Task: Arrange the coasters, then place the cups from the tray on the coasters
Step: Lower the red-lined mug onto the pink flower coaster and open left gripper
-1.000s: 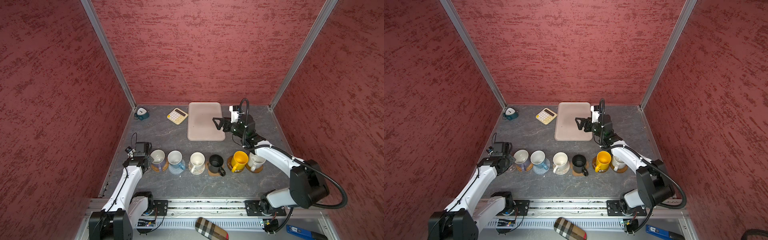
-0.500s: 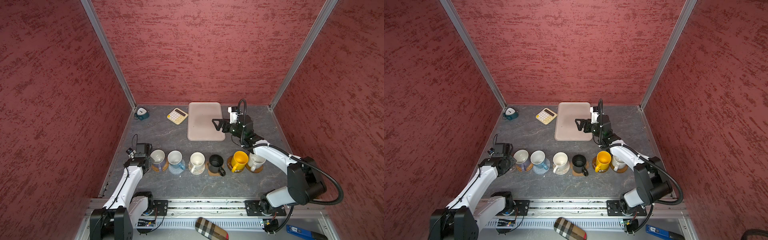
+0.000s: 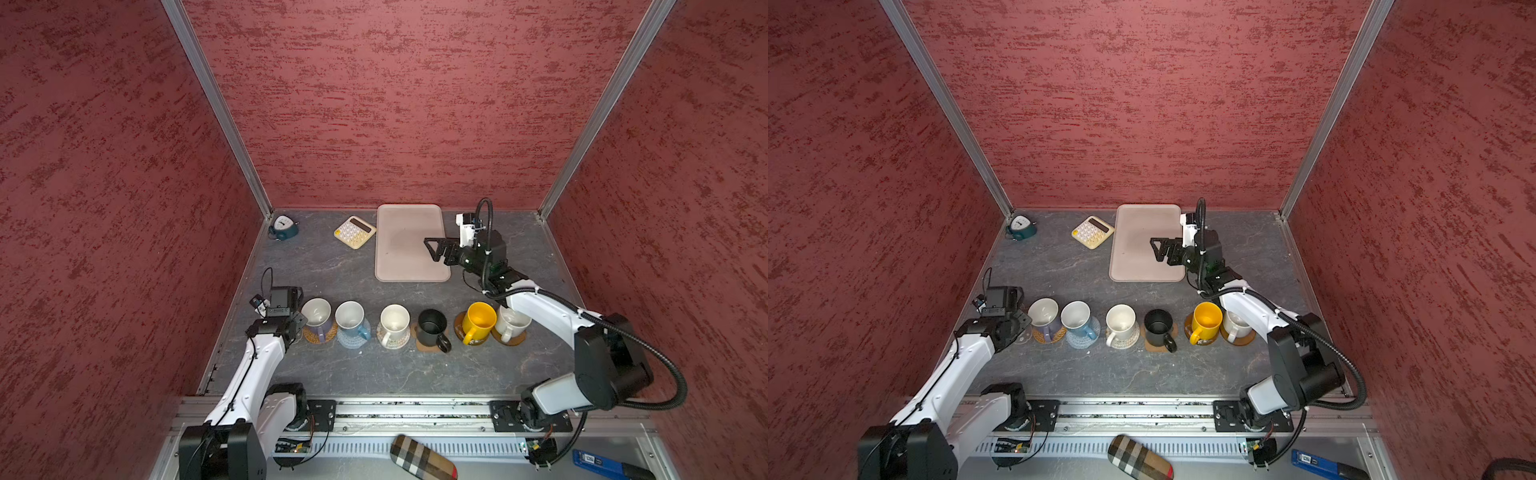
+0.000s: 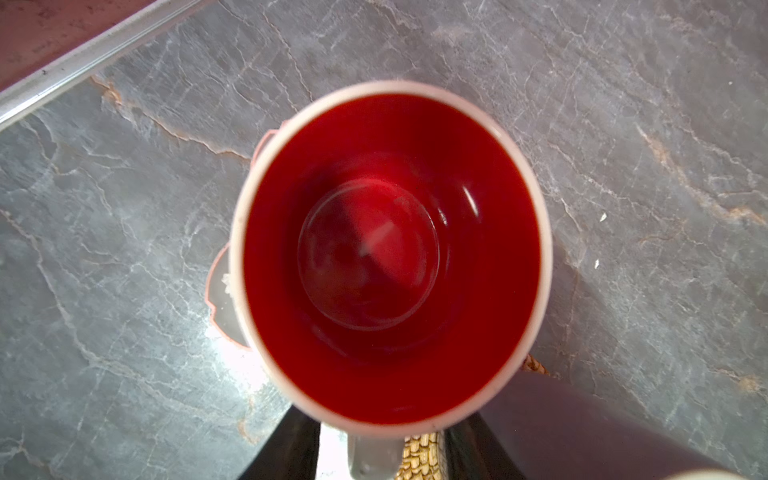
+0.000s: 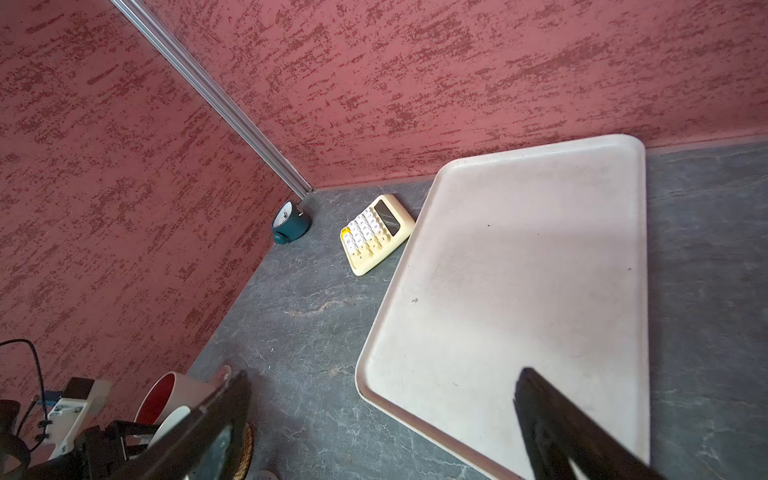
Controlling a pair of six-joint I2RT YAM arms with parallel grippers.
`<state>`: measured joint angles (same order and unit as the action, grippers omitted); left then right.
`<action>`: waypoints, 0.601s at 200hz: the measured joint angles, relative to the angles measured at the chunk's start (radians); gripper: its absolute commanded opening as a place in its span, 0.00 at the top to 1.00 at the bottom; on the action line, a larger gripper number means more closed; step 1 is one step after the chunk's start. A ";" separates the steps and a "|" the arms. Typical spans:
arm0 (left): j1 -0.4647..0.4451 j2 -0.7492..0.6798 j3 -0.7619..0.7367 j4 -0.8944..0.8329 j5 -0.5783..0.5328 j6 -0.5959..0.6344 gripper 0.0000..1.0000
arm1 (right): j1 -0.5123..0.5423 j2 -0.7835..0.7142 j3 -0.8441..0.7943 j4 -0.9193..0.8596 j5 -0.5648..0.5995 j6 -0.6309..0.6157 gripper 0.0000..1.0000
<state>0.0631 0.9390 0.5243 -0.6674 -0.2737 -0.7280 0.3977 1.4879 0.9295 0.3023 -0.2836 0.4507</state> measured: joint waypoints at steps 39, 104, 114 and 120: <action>0.008 -0.038 0.033 -0.032 0.003 0.008 0.54 | 0.000 0.000 0.000 0.001 0.000 0.000 0.01; 0.016 -0.130 0.129 -0.104 0.006 0.038 0.40 | 0.000 0.000 0.000 0.006 0.000 0.000 0.01; 0.016 -0.134 0.153 -0.116 0.010 0.042 0.35 | 0.000 0.000 0.000 0.006 0.000 -0.002 0.01; 0.016 -0.134 0.167 -0.123 0.012 0.048 0.31 | 0.000 0.000 0.000 0.007 0.000 -0.003 0.01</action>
<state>0.0795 0.8051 0.6918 -0.7902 -0.2619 -0.6800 0.3977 1.4876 0.9295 0.3092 -0.2836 0.4477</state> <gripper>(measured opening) 0.637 0.989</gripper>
